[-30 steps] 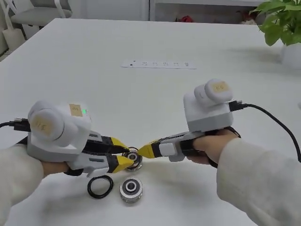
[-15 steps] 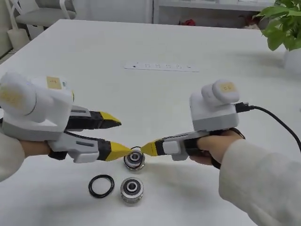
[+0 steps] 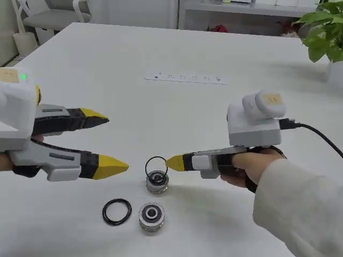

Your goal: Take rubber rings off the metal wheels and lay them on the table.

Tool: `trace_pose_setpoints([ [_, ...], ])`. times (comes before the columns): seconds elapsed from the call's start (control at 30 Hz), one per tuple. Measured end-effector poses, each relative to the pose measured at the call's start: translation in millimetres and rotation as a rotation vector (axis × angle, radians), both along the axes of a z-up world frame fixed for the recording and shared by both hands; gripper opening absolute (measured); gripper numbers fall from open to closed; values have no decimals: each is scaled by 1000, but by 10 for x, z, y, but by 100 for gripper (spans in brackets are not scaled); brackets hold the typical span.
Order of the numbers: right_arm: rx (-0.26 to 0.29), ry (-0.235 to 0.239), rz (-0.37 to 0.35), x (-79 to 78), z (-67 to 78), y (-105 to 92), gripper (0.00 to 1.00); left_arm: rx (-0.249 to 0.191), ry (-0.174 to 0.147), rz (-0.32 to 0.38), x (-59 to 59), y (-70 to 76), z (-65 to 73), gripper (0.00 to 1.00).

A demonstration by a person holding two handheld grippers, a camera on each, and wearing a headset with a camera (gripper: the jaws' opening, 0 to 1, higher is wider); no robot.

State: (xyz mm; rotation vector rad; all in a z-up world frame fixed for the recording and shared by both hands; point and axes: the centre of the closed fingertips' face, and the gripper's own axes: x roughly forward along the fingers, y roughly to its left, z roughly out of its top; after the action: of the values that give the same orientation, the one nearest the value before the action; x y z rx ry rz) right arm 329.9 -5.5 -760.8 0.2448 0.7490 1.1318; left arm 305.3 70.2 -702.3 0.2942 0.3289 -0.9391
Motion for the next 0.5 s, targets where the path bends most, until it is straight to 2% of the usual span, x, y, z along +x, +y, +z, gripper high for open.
trace_pose_setpoints([
  [0.1,12,1,-15,21,29,-17,0,5,-8,11,-48,56,10,68],
  [0.27,32,3,-27,35,81,-17,0,-15,-18,22,-91,100,54,73],
  [0.37,42,1,-27,36,121,-9,0,-22,-14,31,-116,136,45,74],
  [0.5,63,-3,-27,33,190,11,0,-43,-16,41,-149,175,39,82],
])
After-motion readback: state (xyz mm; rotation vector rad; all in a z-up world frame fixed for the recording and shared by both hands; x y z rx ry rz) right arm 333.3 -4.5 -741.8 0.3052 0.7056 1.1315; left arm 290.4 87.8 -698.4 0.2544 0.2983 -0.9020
